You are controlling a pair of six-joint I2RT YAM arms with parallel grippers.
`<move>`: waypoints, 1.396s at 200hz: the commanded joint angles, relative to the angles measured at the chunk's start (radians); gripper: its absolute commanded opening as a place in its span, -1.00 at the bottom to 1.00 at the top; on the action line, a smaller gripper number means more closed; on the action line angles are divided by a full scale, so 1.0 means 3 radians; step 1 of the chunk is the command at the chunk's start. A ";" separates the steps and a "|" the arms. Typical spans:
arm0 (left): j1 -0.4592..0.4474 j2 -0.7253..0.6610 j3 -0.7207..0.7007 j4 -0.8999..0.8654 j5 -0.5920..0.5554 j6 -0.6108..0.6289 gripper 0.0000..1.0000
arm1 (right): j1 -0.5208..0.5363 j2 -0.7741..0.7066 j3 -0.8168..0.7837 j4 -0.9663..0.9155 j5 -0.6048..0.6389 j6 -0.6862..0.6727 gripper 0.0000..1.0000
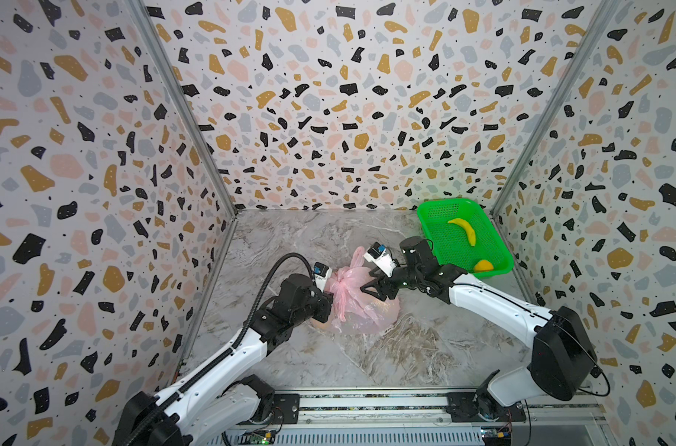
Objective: Untie the knot of the plastic bag and take out the fruit
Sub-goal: Untie the plastic bag at the center of the table.
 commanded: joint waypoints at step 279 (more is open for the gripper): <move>-0.0017 -0.0489 -0.0190 -0.0068 -0.0956 -0.0698 -1.00 | -0.0528 -0.1240 -0.1202 0.0154 0.0834 0.0853 -1.00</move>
